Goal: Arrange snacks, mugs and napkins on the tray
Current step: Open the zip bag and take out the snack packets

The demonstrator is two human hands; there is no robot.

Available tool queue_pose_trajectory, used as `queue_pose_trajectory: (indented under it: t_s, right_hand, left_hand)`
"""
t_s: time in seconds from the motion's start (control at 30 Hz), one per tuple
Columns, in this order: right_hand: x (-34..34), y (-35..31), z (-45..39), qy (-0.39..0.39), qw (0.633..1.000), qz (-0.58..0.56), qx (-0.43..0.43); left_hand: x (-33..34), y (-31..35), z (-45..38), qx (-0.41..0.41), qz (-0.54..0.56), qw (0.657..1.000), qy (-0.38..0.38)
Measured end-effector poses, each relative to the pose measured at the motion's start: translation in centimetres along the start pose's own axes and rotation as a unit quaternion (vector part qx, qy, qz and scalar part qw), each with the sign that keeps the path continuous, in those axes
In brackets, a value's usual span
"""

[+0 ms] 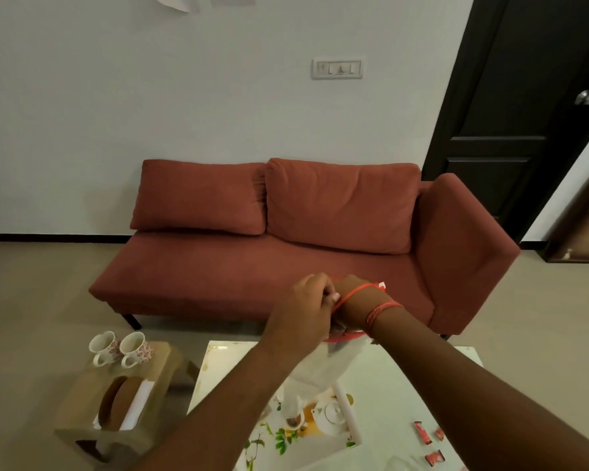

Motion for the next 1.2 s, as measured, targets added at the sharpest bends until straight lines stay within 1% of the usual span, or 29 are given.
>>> queue_pose_trajectory:
  t_s: [0.07,0.13,0.2,0.23,0.3,0.37,0.43,0.5,0.57,0.7,0.8,0.87,0.97,1.07,1.2]
  right_hand:
    - [-0.2,0.1,0.1,0.022,0.999,-0.023,-0.005]
    - [-0.2,0.3,0.1,0.021,0.999,-0.027,-0.003]
    - [-0.1,0.3,-0.1,0.012,1.000,-0.027,0.006]
    - [0.0,0.3,-0.3,0.009,0.999,-0.034,0.014]
    - [0.4,0.5,-0.7,0.020,0.998,-0.055,0.026]
    - [0.8,0.4,-0.9,0.060,0.997,-0.050,0.014]
    - [1.3,0.0,-0.7,0.103,0.994,-0.023,0.008]
    - [1.6,-0.4,-0.5,0.128,0.992,0.003,-0.008]
    - [1.7,-0.7,-0.2,0.154,0.987,0.008,-0.041]
    - [1.5,-1.0,0.9,0.213,0.972,0.023,-0.098]
    - [1.8,-1.1,1.8,0.244,0.960,0.054,-0.126]
    - [1.9,-1.2,2.2,0.254,0.954,0.064,-0.142]
    - [1.8,-1.4,2.7,0.263,0.948,0.081,-0.160]
    - [1.7,-2.0,3.0,0.266,0.941,0.102,-0.183]
    - [1.5,-3.0,3.7,0.275,0.931,0.120,-0.208]
  left_hand:
    - [-0.1,-0.2,0.0,0.016,0.001,0.999,-0.032]
    - [0.2,-0.3,0.1,0.025,-0.005,0.998,-0.062]
    - [0.5,-0.7,0.0,0.033,-0.010,0.998,-0.061]
    - [0.5,-0.9,-0.1,0.032,-0.010,0.998,-0.045]
    - [0.2,-1.7,-0.5,-0.008,0.016,1.000,0.008]
    - [-0.3,-3.0,-0.8,-0.071,0.044,0.995,0.051]
    - [-0.6,-4.2,-0.9,-0.119,0.047,0.989,0.073]
    - [-0.7,-5.1,-0.9,-0.152,0.044,0.984,0.083]
    - [-0.8,-5.8,-0.8,-0.174,0.035,0.980,0.087]
    - [-0.6,-7.1,-0.5,-0.201,0.021,0.977,0.068]
    - [-0.8,-7.4,-0.3,-0.196,0.010,0.978,0.073]
    - [-1.0,-6.9,-0.5,-0.155,-0.002,0.985,0.071]
    - [-0.8,-6.2,-1.0,-0.109,-0.030,0.993,0.024]
    - [-0.5,-6.6,-1.5,-0.108,-0.069,0.992,-0.007]
    - [-0.5,-7.2,-2.2,-0.127,-0.102,0.985,-0.058]
Point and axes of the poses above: each hand's wrist, its own z-axis away from the middle knuckle, its own x-axis out of the palm, y = z × x, the point moved 3 cm from there along -z, towards the middle knuckle, and after that the axes turned 8 degrees about -y, right-handed, at the moved point
